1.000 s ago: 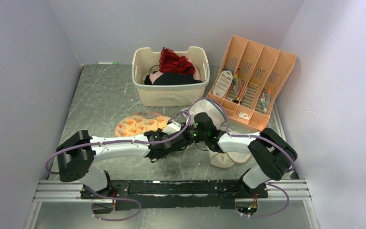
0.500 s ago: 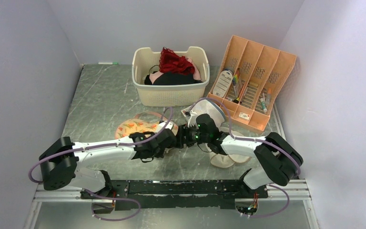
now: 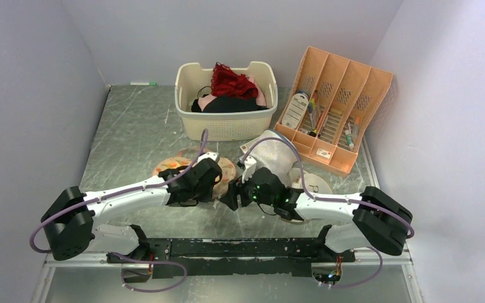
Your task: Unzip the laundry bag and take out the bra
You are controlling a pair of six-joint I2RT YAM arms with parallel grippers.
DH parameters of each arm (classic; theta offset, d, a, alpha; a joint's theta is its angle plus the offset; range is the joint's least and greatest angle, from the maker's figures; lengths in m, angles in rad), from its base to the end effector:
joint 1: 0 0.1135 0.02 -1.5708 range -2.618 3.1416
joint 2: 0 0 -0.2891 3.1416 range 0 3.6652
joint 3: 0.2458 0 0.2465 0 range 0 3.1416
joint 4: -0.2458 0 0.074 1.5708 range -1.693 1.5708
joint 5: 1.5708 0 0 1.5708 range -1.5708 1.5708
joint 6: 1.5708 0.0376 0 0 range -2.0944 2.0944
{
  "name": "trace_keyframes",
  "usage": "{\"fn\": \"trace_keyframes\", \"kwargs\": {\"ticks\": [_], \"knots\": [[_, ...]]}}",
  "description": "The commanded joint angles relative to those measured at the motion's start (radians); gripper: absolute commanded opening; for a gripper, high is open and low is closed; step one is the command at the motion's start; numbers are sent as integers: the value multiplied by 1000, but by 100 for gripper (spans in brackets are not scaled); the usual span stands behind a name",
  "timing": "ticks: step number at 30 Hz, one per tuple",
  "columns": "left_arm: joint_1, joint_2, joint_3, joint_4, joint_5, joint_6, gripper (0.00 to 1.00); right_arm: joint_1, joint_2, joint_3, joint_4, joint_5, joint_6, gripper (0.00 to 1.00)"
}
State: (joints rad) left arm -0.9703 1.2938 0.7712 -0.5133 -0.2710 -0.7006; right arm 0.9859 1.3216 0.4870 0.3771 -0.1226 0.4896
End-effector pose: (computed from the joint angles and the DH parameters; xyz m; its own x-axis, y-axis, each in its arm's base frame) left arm 0.1407 -0.1876 0.2294 -0.8344 0.1191 -0.5382 0.2354 0.9599 -0.1526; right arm 0.1362 0.2139 0.2076 -0.6329 -0.1103 -0.7664 -0.6691 0.5761 0.4696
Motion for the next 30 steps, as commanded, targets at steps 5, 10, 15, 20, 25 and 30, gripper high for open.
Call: {"fn": "trace_keyframes", "kwargs": {"ticks": [5, 10, 15, 20, 25, 30], "knots": [[47, -36, -3, 34, 100, -27, 7, 165, 48, 29, 18, 386, -34, 48], [64, -40, -14, 39, 113, -24, 7, 279, 100, 74, 15, 566, -55, 46], [72, -36, -23, 68, 151, -30, 7, 340, 193, 158, -43, 705, -23, 47], [76, -36, -41, 88, 169, -36, 7, 382, 251, 199, -44, 819, 4, 46], [77, -38, -42, 85, 179, -35, 7, 382, 263, 213, -53, 867, -2, 34], [78, -58, -60, 94, 183, -41, 7, 383, 251, 204, -57, 911, 10, 22]]}}
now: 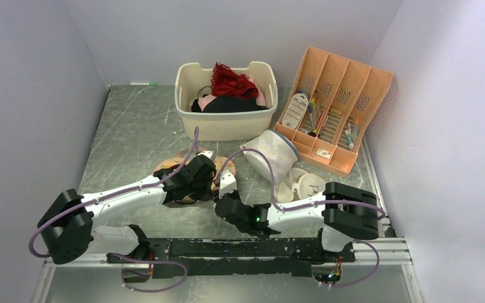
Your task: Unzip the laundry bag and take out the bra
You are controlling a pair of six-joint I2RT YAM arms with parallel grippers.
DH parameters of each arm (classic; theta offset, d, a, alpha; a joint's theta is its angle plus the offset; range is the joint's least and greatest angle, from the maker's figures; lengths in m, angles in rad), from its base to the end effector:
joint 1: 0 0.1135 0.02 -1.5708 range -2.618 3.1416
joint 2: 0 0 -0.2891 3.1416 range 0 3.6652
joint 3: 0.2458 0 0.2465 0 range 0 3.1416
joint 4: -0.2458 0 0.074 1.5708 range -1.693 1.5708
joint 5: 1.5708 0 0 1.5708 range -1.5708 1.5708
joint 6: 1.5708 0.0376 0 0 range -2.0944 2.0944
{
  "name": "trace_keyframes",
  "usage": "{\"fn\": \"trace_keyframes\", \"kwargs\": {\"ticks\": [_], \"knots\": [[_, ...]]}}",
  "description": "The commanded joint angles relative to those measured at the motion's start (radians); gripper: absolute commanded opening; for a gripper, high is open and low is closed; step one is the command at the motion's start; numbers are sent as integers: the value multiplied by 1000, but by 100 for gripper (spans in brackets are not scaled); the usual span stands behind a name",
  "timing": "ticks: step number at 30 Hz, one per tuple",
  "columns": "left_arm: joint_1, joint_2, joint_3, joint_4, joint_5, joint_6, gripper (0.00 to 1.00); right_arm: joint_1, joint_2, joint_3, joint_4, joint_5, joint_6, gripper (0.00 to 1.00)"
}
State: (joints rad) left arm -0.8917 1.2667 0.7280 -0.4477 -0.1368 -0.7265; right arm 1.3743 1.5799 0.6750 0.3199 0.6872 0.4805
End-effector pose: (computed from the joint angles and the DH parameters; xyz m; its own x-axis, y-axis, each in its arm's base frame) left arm 0.1490 -0.1764 0.2254 -0.8722 0.0329 -0.4880 0.1929 0.9400 -0.2814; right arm 0.0826 0.2929 0.1947 -0.3983 -0.1707 -0.9012 -0.5309 0.8441 0.0747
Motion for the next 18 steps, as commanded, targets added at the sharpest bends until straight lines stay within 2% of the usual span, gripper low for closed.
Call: {"fn": "trace_keyframes", "kwargs": {"ticks": [1, 10, 15, 18], "knots": [[0, -33, -18, 27, 48, -15, 7, -6, -11, 11, 1, 110, 15, 20], [1, -23, -12, 17, 43, -1, 7, -19, -77, -54, 55, 78, -50, 0], [2, -23, -13, 8, 34, 1, 7, -43, -123, -89, 48, 56, -59, 0], [3, -23, -18, 7, 31, 3, 7, -78, -145, -128, 94, -54, -104, 0]]}}
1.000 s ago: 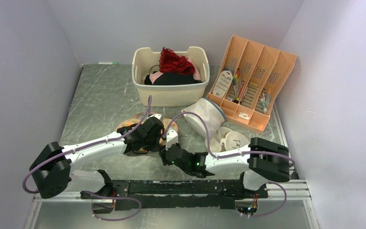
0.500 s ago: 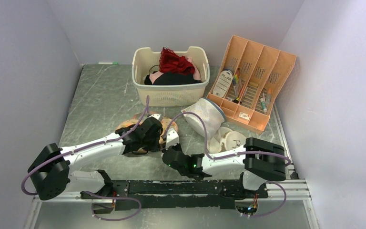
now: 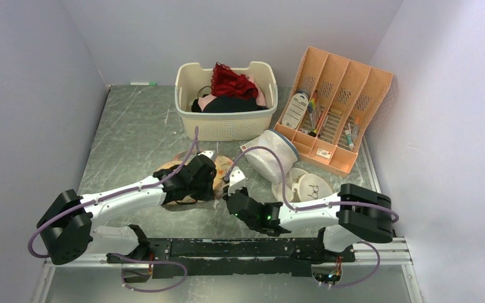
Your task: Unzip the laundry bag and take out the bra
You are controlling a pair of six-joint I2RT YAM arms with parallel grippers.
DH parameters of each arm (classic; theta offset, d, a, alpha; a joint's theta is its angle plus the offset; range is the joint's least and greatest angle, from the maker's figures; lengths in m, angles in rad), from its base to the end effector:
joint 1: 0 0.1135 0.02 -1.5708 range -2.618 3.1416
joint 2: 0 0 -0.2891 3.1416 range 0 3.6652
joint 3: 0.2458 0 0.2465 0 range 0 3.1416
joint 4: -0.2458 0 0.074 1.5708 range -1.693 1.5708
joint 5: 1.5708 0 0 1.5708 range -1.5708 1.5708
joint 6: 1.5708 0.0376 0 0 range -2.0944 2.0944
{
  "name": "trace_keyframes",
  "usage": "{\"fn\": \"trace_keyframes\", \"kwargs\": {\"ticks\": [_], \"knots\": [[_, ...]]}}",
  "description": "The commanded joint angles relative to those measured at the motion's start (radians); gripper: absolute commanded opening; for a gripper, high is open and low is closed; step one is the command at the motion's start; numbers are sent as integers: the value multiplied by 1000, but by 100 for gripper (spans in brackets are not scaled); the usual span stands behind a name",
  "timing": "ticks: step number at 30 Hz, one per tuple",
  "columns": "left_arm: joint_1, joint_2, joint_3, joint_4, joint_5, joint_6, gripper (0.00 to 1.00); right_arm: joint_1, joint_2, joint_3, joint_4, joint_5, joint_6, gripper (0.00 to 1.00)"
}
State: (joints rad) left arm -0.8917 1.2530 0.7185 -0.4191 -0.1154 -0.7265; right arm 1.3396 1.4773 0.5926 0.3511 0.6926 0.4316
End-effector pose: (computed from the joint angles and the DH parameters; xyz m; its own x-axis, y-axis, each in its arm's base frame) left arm 0.1481 -0.1766 0.2271 -0.8685 0.0255 -0.4950 0.2063 0.9267 -0.3143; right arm 0.0874 0.2666 0.2020 -0.3665 -0.1521 -0.9179 -0.5172 0.8534 0.0652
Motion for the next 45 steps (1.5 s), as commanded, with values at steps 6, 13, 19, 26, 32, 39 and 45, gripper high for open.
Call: {"fn": "trace_keyframes", "kwargs": {"ticks": [6, 13, 19, 26, 32, 39, 45], "knots": [[3, -10, -7, -27, 20, 8, 7, -112, -58, -73, 78, -173, -85, 0], [2, -18, -16, -36, 21, 10, 7, -215, -85, -114, 116, -228, -121, 0], [3, 6, -16, -54, 8, 10, 13, -225, -86, -128, 155, -364, -184, 0], [2, -40, -49, -52, 12, -58, 53, -210, -94, -153, 173, -414, -123, 0], [4, -192, -181, -30, -40, -213, 66, -201, -123, -167, 153, -456, -92, 0], [109, -189, -166, -26, -173, -152, 77, -159, -87, -193, 214, -512, -36, 0], [146, -275, -114, -12, -102, -91, 83, -154, -16, -176, 280, -542, 46, 0]]}}
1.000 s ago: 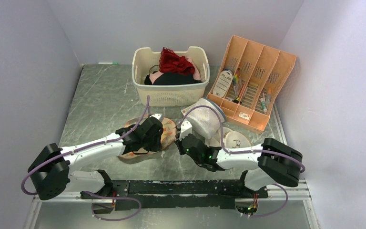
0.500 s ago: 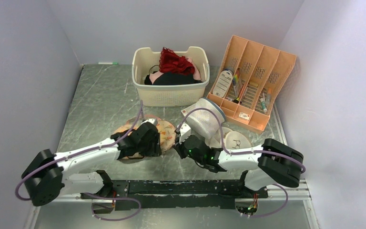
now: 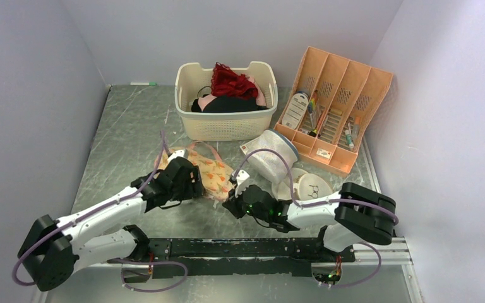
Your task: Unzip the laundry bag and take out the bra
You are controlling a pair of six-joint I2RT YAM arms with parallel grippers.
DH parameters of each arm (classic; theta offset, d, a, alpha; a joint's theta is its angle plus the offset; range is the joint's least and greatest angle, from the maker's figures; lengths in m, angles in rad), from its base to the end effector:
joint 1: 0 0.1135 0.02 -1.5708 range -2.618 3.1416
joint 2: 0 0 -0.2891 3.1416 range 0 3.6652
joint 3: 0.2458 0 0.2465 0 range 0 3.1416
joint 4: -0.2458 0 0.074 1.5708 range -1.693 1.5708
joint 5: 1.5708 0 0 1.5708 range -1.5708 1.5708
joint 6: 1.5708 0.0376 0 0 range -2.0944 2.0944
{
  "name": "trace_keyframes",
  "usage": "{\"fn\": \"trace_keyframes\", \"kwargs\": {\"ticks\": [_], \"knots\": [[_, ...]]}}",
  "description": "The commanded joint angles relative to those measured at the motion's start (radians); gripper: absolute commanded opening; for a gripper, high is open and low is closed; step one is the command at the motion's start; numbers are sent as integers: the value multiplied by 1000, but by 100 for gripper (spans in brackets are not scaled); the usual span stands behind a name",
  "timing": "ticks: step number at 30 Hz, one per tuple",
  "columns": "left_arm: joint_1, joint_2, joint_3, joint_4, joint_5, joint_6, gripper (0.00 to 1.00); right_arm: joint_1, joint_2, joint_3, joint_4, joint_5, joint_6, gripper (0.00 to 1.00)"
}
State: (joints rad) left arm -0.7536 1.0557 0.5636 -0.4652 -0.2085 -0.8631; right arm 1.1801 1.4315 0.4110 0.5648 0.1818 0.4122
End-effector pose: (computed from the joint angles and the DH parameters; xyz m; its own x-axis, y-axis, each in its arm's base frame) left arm 0.1369 -0.1178 0.2144 -0.8303 -0.2404 -0.5029 -0.0743 0.9419 -0.3275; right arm 0.1037 0.2338 0.1785 -0.4931 -0.1626 -0.8546 -0.7094 0.6438 0.2868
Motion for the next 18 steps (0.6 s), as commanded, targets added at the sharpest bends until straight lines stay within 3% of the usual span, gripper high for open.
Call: {"fn": "trace_keyframes", "kwargs": {"ticks": [1, 6, 11, 14, 18], "knots": [[5, -106, 28, 19, 7, 42, 85, 7, 33, 9, 73, -34, 70, 0], [5, -206, -16, -32, 148, -47, 92, 6, 40, 29, 73, -33, 72, 0], [6, -270, -108, 122, 279, -226, 95, 6, 46, 42, 73, -28, 65, 0], [5, -239, -137, 227, 306, -290, 93, 7, 42, 46, 64, -33, 64, 0], [5, -155, -149, 292, 310, -332, 82, 6, 34, 40, 59, -26, 74, 0]]}}
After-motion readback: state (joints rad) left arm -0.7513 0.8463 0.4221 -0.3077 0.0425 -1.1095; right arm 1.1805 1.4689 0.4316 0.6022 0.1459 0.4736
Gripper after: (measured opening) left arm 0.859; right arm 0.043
